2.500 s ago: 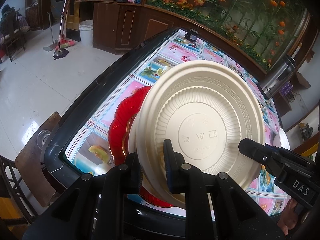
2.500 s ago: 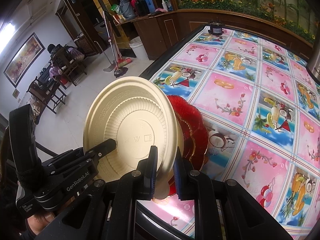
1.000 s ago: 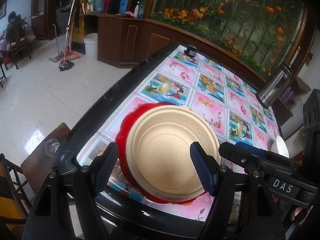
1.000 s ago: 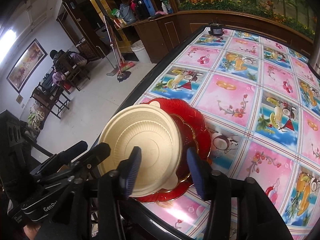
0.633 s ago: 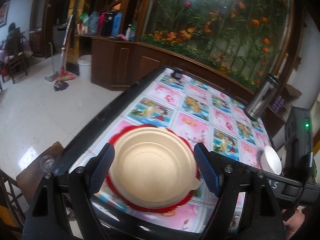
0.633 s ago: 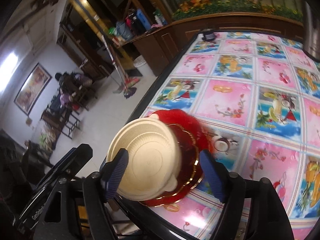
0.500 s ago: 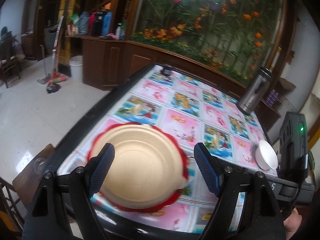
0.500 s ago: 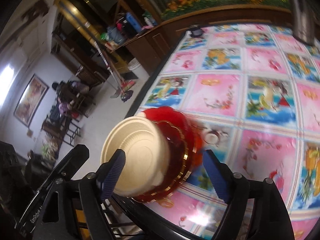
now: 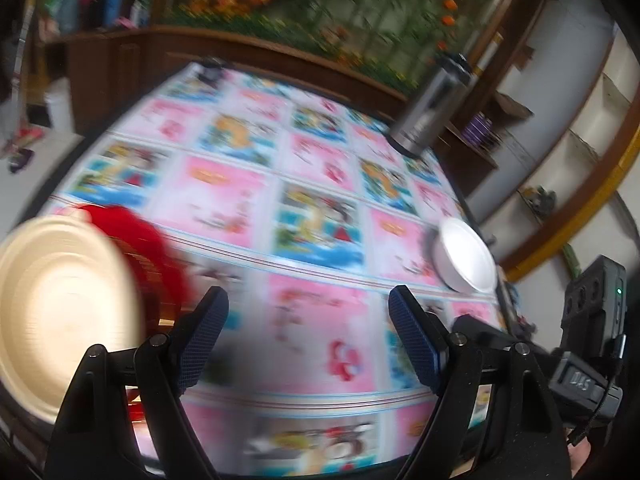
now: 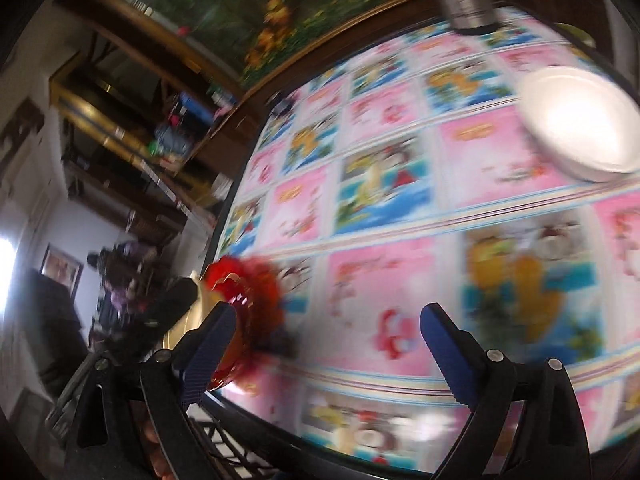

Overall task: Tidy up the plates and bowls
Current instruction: 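Move the left tool to the white foam bowl and grasp its rim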

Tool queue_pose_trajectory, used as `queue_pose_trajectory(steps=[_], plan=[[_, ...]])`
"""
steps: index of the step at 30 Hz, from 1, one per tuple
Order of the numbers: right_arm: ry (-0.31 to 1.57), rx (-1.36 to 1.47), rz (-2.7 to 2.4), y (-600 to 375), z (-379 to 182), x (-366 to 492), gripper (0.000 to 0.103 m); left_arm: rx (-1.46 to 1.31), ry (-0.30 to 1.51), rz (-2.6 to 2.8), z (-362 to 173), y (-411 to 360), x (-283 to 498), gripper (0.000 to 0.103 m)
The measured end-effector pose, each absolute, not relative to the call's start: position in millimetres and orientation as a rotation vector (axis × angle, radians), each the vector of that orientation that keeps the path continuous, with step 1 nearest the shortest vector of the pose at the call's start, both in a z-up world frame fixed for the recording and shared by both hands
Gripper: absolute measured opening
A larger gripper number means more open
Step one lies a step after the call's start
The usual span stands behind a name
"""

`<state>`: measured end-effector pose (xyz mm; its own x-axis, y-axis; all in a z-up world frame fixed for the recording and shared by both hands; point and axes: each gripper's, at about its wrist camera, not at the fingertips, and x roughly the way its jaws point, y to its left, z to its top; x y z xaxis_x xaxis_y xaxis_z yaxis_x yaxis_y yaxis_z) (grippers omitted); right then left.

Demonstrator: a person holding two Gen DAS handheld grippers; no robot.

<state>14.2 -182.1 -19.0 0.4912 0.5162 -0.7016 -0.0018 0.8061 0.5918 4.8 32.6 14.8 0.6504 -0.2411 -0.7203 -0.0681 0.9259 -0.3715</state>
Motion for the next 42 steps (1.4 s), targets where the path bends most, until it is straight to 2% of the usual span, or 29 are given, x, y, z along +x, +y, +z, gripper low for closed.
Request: queue_pose_trajectory(steps=[16, 30, 42], plan=[[0.948, 0.746, 0.095, -340.1, -22.8, 15.8, 0.095, -0.253, 0.96, -0.307, 3.7, -107.6, 88.2, 0.082], [0.986, 0.843, -0.03, -410.7, -57.4, 65.2, 0.094, -0.191, 1.034, -0.301, -21.7, -171.2, 154.8, 0.082], [1.028, 0.8, -0.056, -418.2, -70.9, 92.0, 0.077, -0.138, 1.032, -0.267, -37.6, -192.2, 172.4, 0.082]])
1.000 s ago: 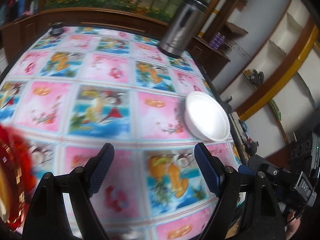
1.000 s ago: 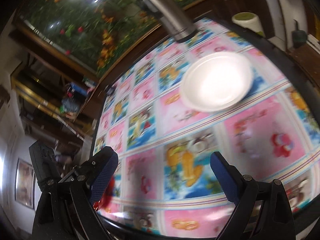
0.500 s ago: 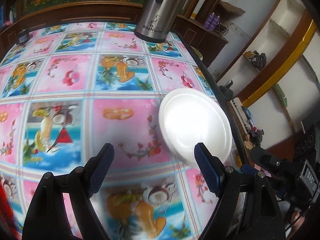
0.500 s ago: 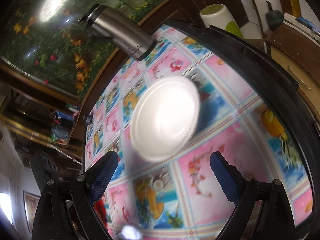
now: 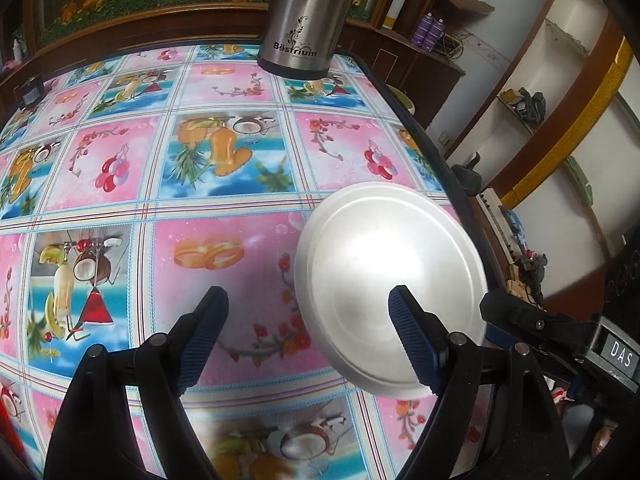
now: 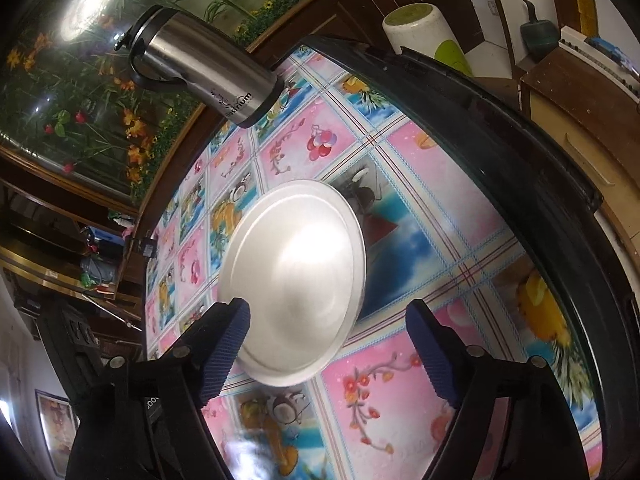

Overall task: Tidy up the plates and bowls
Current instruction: 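Move the left tool to the white foam bowl and grasp its rim, then lift the white foam bowl with the left tool and carry it toward the stack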

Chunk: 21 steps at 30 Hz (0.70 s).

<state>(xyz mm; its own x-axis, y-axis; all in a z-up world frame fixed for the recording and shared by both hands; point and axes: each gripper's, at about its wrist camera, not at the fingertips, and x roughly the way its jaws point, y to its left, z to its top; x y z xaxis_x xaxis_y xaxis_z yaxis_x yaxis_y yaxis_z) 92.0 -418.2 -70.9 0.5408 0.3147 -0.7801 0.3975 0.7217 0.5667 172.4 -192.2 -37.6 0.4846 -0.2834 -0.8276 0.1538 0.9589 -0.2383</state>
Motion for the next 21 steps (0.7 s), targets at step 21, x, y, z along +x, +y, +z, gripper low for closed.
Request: queue_pose_trajectory(steps=[21], plan=[[1.112, 0.729, -0.088, -408.6, -95.2, 105.3, 0.037, -0.064, 1.083, -0.246, -64.2, -208.2, 177.2, 0.045]])
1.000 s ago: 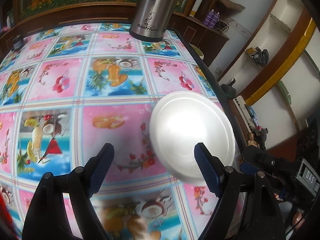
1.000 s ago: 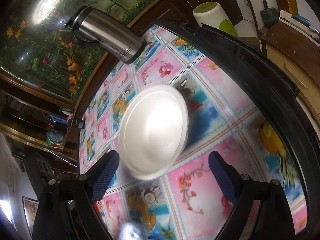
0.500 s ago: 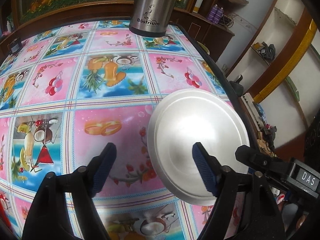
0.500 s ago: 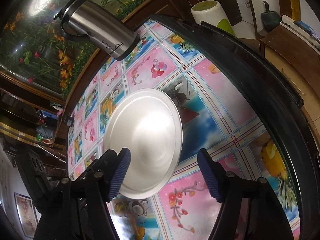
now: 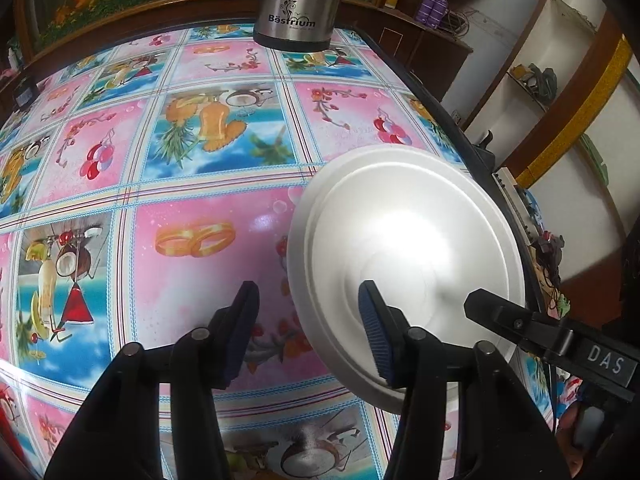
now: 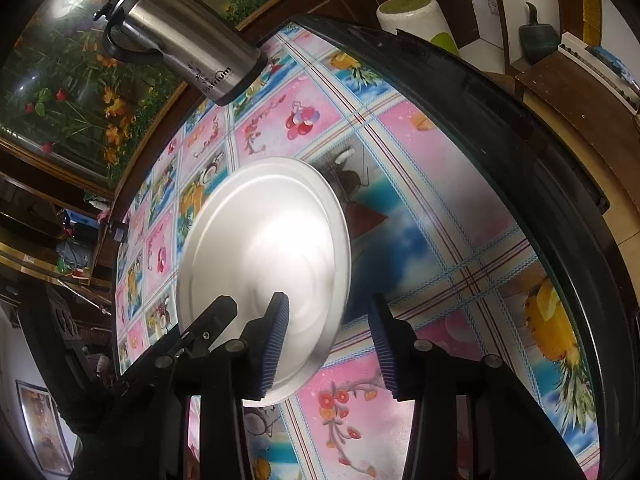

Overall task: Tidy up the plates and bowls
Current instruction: 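Lift the white foam bowl with the left tool and carry it toward the stack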

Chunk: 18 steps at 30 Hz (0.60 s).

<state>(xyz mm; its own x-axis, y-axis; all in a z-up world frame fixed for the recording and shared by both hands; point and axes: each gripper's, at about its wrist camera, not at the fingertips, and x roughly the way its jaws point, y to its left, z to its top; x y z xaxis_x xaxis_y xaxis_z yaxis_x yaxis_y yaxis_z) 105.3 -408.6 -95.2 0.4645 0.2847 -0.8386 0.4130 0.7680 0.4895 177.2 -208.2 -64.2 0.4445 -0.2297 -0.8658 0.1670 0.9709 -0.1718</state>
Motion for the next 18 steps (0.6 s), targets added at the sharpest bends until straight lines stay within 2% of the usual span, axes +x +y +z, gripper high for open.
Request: queue_pose_trajectory(steps=[2, 4, 6, 9, 18], plan=[[1.123, 0.718, -0.089, -407.1, -96.8, 106.0, 0.025, -0.048, 1.087, -0.243, -66.0, -210.0, 177.4, 0.037], [1.125, 0.711, -0.087, -405.7, -97.6, 106.4, 0.019, -0.042, 1.091, -0.243, -68.1, -210.9, 177.2, 0.033], [1.123, 0.709, -0.087, -404.8, -98.2, 105.9, 0.017, -0.033, 1.092, -0.242, -69.9, -211.9, 176.5, 0.028], [1.119, 0.701, -0.08, -402.6, -98.5, 105.5, 0.01, -0.004, 1.085, -0.25, -70.2, -216.3, 173.5, 0.014], [1.108, 0.69, -0.081, -400.0, -97.9, 102.8, 0.01, 0.003, 1.077, -0.249, -69.1, -216.4, 170.4, 0.012]])
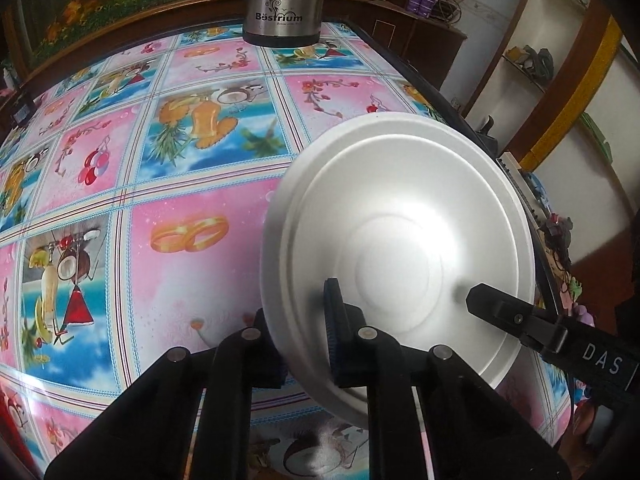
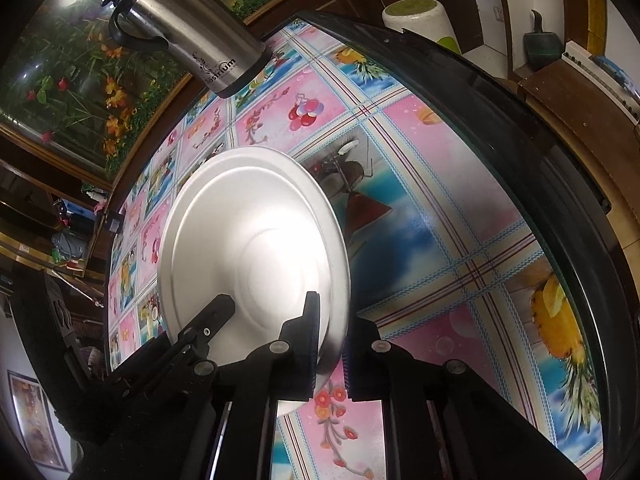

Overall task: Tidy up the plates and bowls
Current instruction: 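Lift the white foam bowl with the left tool and carry it toward the stack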

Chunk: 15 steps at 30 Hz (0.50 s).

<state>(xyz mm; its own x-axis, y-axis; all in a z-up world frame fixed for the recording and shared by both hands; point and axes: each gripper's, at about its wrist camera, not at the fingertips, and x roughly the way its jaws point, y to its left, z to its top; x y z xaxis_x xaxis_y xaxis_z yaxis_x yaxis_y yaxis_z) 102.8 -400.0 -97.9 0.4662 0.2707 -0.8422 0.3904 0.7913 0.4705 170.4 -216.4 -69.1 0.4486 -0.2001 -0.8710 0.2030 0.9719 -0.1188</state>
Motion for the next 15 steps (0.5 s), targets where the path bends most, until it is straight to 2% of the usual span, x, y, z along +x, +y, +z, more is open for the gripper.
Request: queue_pose_trajectory(steps=[15], plan=[[1.095, 0.663, -0.062, -385.6, -90.3, 89.2, 0.01, -0.017, 1.064, -0.252, -65.5, -202.3, 148.7, 0.012]])
